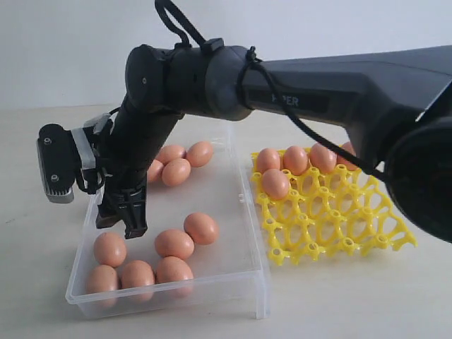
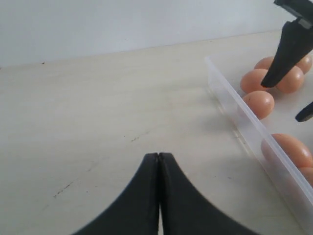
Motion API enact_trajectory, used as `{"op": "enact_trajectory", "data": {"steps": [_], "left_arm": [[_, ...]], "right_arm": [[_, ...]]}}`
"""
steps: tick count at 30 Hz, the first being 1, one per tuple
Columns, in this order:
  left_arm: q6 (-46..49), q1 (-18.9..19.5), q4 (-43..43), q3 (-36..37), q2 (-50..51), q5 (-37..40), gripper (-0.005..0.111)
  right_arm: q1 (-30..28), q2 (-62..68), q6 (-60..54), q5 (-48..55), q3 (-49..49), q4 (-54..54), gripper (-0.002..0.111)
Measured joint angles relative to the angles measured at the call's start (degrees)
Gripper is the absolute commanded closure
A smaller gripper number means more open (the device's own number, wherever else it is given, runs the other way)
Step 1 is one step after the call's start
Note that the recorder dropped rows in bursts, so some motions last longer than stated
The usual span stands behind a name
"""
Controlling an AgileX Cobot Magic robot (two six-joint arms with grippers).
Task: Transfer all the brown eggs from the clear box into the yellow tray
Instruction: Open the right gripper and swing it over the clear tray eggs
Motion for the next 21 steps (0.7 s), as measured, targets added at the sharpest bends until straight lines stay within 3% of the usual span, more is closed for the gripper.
{"op": "enact_trajectory", "data": {"steps": [6,21], "left_arm": [[0.0,0.0,0.0,0.0,0.0,0.0,0.107],[0.0,0.0,0.0,0.0,0.0,0.0,0.107]], "right_arm": [[-1.5,3.2,-0.4,-6.4,-2.6,-1.0,0.053],[-3.2,7.1,0.2,-8.9,-3.4,-0.4,0.053]]}}
